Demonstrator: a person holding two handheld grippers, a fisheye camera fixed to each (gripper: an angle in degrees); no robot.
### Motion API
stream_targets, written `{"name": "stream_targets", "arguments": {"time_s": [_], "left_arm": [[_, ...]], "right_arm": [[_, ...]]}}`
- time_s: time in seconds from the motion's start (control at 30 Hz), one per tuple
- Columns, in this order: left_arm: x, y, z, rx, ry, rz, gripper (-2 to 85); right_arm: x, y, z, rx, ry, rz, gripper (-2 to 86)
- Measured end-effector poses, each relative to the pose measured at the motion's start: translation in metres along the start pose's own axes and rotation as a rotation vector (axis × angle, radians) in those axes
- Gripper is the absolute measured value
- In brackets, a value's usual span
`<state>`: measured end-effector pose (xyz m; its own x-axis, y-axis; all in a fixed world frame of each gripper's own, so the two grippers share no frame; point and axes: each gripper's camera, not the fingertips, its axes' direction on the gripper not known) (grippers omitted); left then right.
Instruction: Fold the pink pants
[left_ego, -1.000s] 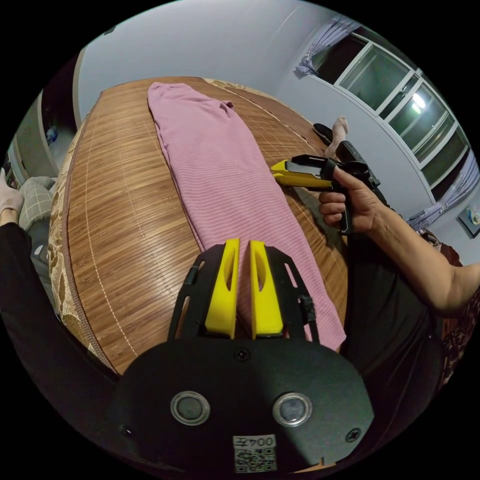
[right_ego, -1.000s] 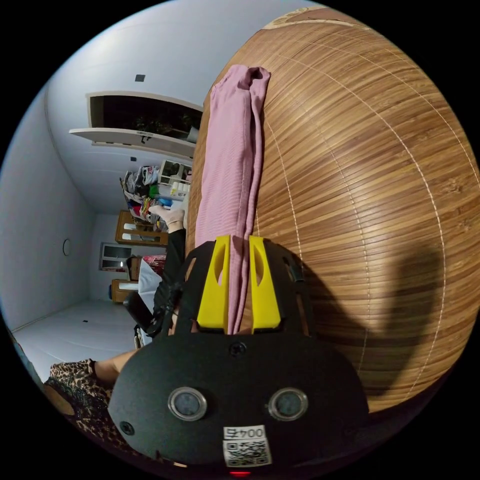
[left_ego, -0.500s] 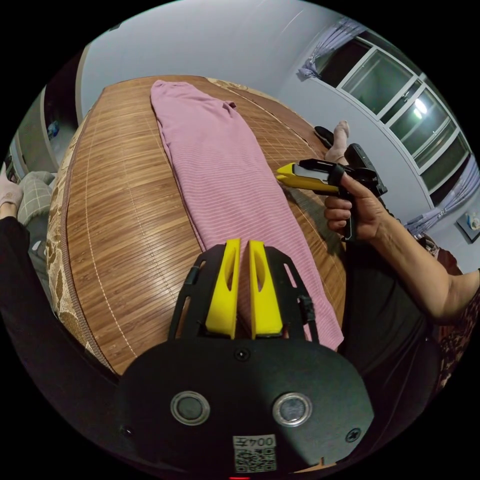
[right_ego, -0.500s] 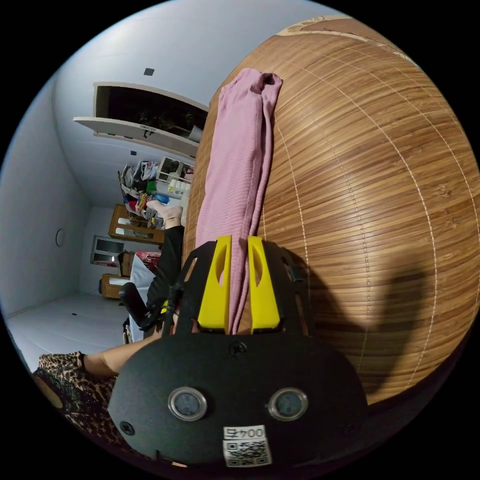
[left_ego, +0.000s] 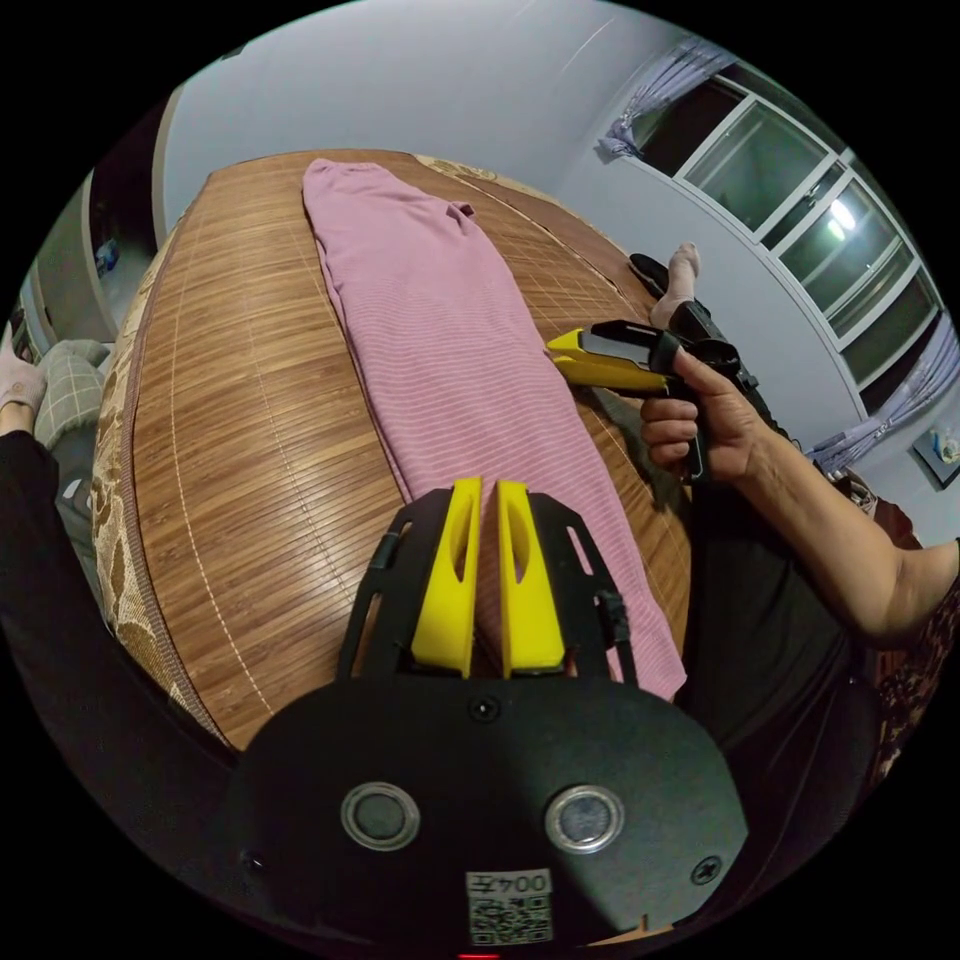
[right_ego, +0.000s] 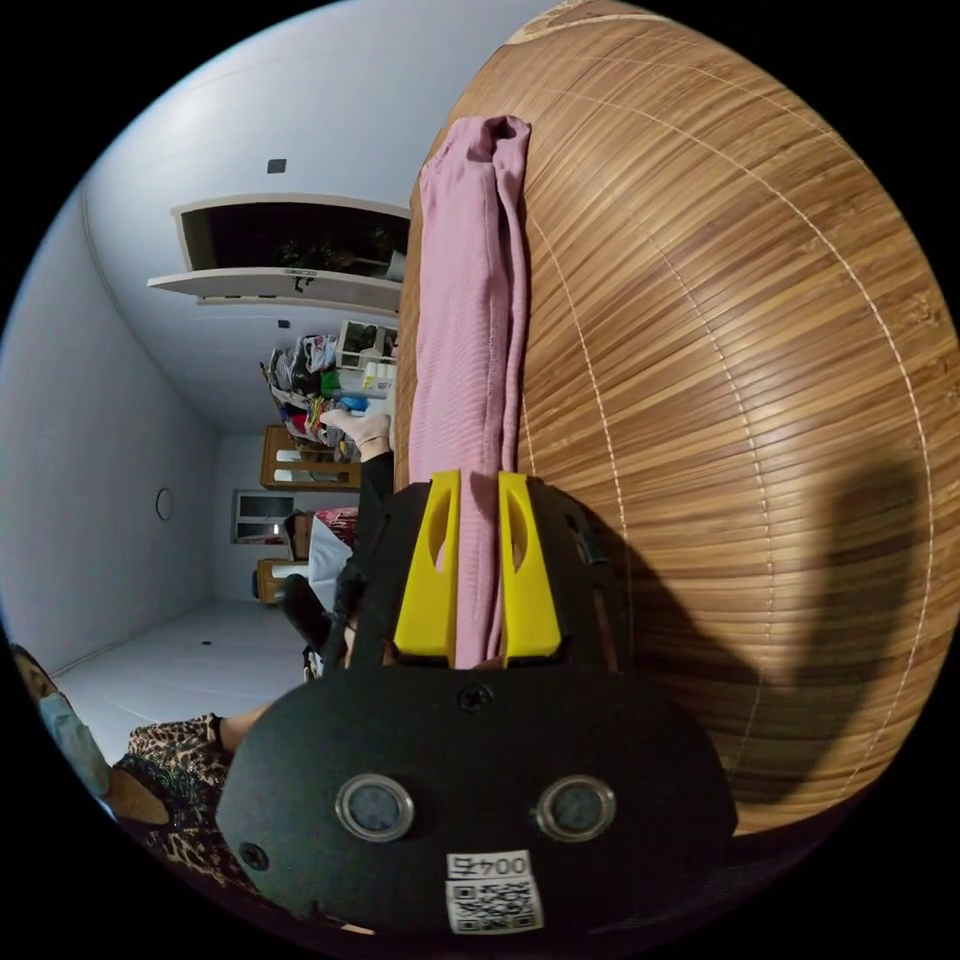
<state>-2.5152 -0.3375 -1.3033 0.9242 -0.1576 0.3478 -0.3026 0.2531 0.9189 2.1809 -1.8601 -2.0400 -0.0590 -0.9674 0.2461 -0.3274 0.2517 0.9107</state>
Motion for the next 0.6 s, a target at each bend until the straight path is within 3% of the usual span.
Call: {"name": "stream_targets", "arguments": {"time_s": [0.2, 0.27, 0.3, 0.37, 0.6], "left_arm": [[0.005, -0.004, -0.003, 0.000, -0.002, 0.000, 1.1], [0.008, -0.005, -0.005, 0.000, -0.001, 0.000, 1.0], [0.009, -0.006, -0.005, 0.001, -0.001, 0.000, 1.0], [0.014, -0.009, -0.004, -0.013, 0.014, 0.016, 0.9], [0.029, -0.015, -0.007, -0.013, -0.006, 0.027, 1.0]], "right_arm": [[-0.014, 0.008, 0.014, -0.027, 0.001, -0.008, 3.2], [-0.050, 0.018, 0.010, 0.005, 0.021, -0.135, 1.8], [-0.061, 0.022, 0.010, 0.013, 0.086, -0.178, 1.7], [-0.079, 0.030, 0.028, -0.023, 0.433, -0.191, 1.7], [-0.089, 0.041, 0.047, -0.028, 0.363, -0.141, 3.6]]}}
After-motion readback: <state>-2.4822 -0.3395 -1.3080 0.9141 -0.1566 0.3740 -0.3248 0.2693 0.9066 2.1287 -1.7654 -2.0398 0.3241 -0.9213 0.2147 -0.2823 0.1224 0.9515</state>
